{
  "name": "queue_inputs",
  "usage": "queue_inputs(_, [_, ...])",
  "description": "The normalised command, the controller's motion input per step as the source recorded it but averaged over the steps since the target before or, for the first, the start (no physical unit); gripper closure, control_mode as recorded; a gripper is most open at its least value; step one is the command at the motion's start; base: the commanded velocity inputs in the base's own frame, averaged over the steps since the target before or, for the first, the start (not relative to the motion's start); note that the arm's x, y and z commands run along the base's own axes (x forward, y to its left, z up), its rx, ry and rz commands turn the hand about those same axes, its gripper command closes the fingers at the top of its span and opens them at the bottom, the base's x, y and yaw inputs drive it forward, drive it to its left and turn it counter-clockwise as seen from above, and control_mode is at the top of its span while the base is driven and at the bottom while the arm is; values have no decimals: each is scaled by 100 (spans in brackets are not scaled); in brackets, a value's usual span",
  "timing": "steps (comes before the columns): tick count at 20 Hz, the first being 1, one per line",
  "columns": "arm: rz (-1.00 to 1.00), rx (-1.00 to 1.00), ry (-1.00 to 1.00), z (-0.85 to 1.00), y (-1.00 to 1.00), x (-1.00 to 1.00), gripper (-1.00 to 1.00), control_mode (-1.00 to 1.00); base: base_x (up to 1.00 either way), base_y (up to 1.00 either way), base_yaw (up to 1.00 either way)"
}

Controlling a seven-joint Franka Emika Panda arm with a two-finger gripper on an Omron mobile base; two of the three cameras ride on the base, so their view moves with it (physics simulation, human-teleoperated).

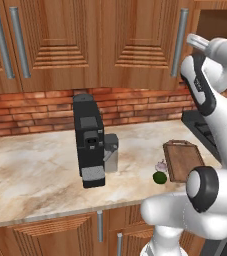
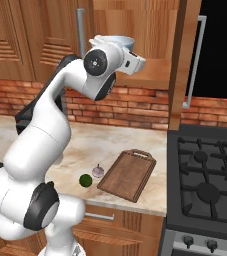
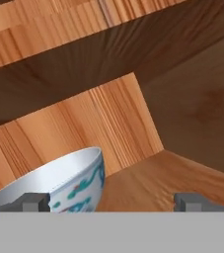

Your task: Open the cabinet. Place the bowl and condiment on the counter. Then place the lime and garlic on the cutting board.

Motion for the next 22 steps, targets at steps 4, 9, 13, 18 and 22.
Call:
queue_inputs(4, [0,0,0,0,-16,36,-100,-100,0,0,0])
queue_inputs(9, [0,-2,0,-3,-3,27,-100,-100,0,0,0])
queue_inputs(13, [0,-6,-2,-17,8,16,-100,-100,0,0,0])
queue_inputs(18, [0,-7,-3,-11,9,20,-100,-100,0,0,0])
queue_inputs(22, [0,-8,-4,-3,23,13,-100,-100,0,0,0])
